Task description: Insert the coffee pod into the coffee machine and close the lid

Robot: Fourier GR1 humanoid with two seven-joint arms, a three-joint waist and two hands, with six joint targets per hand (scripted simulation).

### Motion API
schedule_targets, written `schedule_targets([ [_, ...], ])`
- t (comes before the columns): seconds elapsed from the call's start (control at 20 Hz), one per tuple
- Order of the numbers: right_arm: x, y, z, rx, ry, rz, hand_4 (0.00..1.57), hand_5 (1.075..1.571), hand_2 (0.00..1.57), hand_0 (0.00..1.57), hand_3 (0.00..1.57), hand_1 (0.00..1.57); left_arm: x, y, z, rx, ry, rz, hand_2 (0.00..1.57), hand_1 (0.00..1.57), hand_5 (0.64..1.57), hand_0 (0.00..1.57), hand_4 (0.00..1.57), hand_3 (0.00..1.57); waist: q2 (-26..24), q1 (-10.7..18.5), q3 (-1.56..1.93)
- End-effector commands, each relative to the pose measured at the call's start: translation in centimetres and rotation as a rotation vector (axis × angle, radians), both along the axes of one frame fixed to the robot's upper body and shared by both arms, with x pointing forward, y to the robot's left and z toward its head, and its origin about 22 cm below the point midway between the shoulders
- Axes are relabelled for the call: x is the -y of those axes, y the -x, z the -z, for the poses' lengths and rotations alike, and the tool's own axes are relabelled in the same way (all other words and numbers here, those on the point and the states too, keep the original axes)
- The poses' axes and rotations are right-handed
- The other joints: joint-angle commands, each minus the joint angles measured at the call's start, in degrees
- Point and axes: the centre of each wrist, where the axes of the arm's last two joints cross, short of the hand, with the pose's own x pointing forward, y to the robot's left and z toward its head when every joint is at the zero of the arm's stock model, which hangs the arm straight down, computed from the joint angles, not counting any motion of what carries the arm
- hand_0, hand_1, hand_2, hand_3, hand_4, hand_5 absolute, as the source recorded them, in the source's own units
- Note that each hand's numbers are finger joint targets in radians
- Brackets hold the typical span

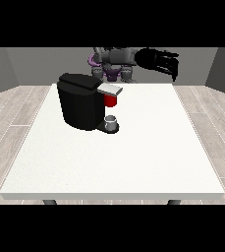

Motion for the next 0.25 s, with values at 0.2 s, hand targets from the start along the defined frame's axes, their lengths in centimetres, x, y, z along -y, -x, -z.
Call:
schedule_targets([
  [0.2, -7.3, 2.5, 6.7, -0.068, -0.031, -0.245, 0.26, 1.571, 0.00, 0.00, 0.00, 0.00, -5.8, 2.0, 6.1, -0.149, 0.030, -0.154, 0.00, 0.00, 1.571, 0.00, 0.27, 0.00, -8.52, -9.63, -0.08],
])
